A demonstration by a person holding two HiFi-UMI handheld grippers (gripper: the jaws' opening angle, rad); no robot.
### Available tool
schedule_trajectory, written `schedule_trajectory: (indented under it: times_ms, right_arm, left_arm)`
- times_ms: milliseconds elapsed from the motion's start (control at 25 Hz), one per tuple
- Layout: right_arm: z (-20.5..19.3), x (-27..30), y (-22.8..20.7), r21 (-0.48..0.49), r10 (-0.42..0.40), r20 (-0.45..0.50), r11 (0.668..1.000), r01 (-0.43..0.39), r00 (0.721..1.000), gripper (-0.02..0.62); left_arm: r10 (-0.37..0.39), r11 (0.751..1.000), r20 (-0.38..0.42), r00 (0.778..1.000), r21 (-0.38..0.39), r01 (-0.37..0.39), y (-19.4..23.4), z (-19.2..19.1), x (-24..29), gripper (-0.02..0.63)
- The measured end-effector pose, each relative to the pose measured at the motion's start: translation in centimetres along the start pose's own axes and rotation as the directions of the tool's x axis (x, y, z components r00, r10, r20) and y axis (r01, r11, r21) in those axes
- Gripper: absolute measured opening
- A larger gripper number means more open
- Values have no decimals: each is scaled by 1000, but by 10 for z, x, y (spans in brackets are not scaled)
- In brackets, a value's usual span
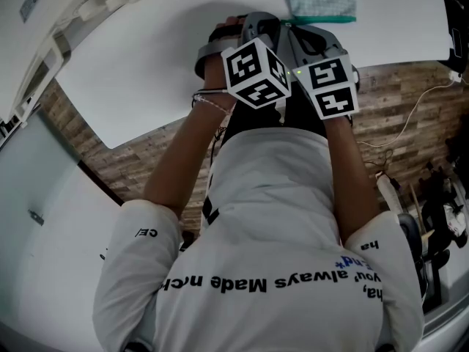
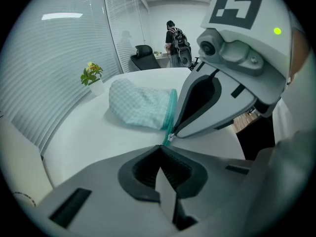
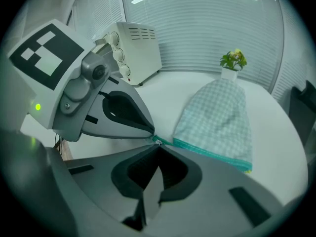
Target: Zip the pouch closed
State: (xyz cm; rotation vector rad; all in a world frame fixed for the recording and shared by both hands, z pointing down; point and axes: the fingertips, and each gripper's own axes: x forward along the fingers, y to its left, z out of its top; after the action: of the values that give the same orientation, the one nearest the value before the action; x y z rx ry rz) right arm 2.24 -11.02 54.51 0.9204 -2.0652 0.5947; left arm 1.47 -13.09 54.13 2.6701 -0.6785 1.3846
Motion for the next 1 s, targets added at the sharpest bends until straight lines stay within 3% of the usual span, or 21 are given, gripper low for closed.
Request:
schedule_trajectory:
  times_ms: [1000]
  right_arm:
    - [-6, -10, -9, 9, -31, 13, 999, 31, 999, 9]
  left_arm:
    - [0, 1000, -14, 1000, 15, 0, -1, -1, 1, 18]
